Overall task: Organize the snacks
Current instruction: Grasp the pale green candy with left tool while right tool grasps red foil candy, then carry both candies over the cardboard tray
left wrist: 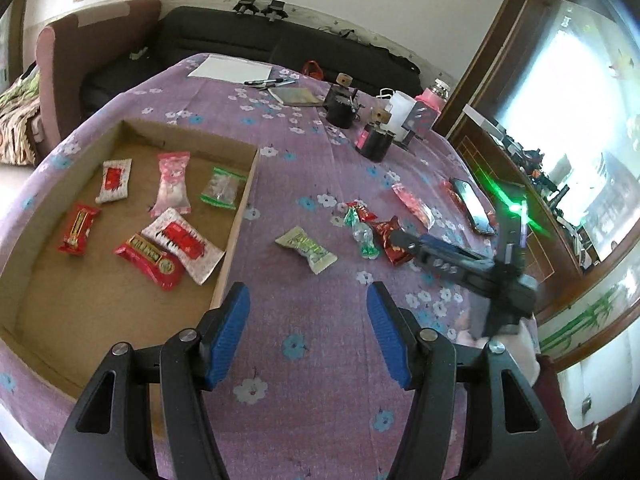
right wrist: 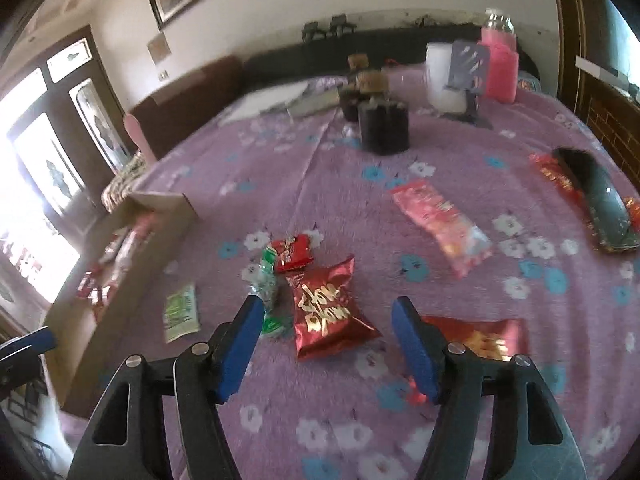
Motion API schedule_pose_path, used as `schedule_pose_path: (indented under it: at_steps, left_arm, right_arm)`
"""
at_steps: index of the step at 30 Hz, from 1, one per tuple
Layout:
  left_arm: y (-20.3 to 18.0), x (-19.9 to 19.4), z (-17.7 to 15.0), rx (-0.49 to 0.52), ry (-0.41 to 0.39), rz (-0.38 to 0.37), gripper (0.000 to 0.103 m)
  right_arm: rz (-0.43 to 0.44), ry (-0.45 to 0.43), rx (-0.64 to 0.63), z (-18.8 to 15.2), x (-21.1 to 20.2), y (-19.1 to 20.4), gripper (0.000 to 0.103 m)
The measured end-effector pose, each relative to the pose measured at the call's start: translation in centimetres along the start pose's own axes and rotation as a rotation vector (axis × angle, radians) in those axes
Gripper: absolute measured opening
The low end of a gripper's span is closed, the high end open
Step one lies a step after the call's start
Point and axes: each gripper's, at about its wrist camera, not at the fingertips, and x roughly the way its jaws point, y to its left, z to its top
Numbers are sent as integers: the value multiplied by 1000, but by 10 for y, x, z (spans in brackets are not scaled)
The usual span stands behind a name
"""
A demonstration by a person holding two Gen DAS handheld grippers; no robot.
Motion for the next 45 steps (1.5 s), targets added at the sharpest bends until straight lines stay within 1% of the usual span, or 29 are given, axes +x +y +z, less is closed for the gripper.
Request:
schedule_pose_path:
  at_steps: [1, 2, 3, 4, 7, 8, 13, 16, 19, 21, 22, 23, 24, 25, 27, 30, 35, 39, 40, 42, 43, 44, 45]
  left_arm:
    - [-2, 3, 3, 7, 0, -1, 59]
    - [-4, 7, 5, 12, -1, -2, 59]
    - [-7, 12, 8, 17, 1, -3, 59]
    - [-12, 20, 12, 23, 7, -7, 59]
    - [-22, 42, 22, 38, 24, 2, 59]
    - [-25, 52, 25, 43, 37, 12, 59]
    - [-28, 102, 29, 59, 111, 95, 59]
    - [-26, 119, 27, 65, 136, 134, 59]
    - [-24, 130, 25, 79, 144, 170, 58]
    - [-22, 136, 23, 85, 151, 174, 40]
    - [-22, 137, 23, 101, 142, 195, 24]
    - [-23, 137, 22, 111, 134, 199, 18]
    - [-21, 136, 22, 107, 135, 186, 18]
    - [-19, 133, 22, 93, 131, 171, 18]
    - [-19, 129, 22, 93, 120, 170, 18]
    - [-19, 116, 20, 89, 103, 145, 18]
    - [-14, 89, 19, 49, 67, 88, 18]
    - [3, 67, 15, -11, 49, 58, 18]
    - [8, 62, 13, -26, 44, 57, 18]
    - [16, 55, 10, -48, 37, 55, 18]
    - [21, 50, 8, -62, 31, 52, 18]
    - [25, 46, 5, -75, 26, 49, 18]
    - [30, 41, 3, -87, 22, 46, 18]
  right_arm:
    - [-3, 8, -1, -1, 5, 0, 61]
    - [1, 16, -1, -3, 8, -2, 50]
    - [8, 28, 2, -5, 12, -4, 42]
    - [29, 31, 12, -7, 13, -7, 31]
    - [58, 13, 42, -6, 10, -15, 19]
    - [55, 6, 45, -6, 8, -16, 18]
    - [74, 7, 69, -4, 7, -24, 17]
    - [85, 10, 77, -3, 7, -27, 17]
    - [90, 8, 77, -2, 6, -28, 16]
    - [91, 4, 75, -1, 5, -27, 16]
    - [89, 0, 71, -2, 4, -26, 15]
    - [88, -3, 69, -1, 3, -26, 11]
    - [91, -6, 68, -2, 3, -25, 7]
    - [95, -10, 70, -1, 2, -25, 7]
    - [96, -14, 71, -2, 1, -25, 6]
    - [104, -18, 79, -2, 0, -26, 5]
    - [131, -68, 108, -2, -13, -30, 1]
    - [147, -73, 144, -1, -12, -38, 1]
    - [159, -79, 174, -2, -11, -43, 7]
    - [170, -61, 199, -1, -7, -48, 13]
    - [166, -55, 199, -2, -6, -47, 26]
    - [155, -60, 188, -2, -6, -45, 43]
    - [146, -68, 169, -2, -7, -40, 48]
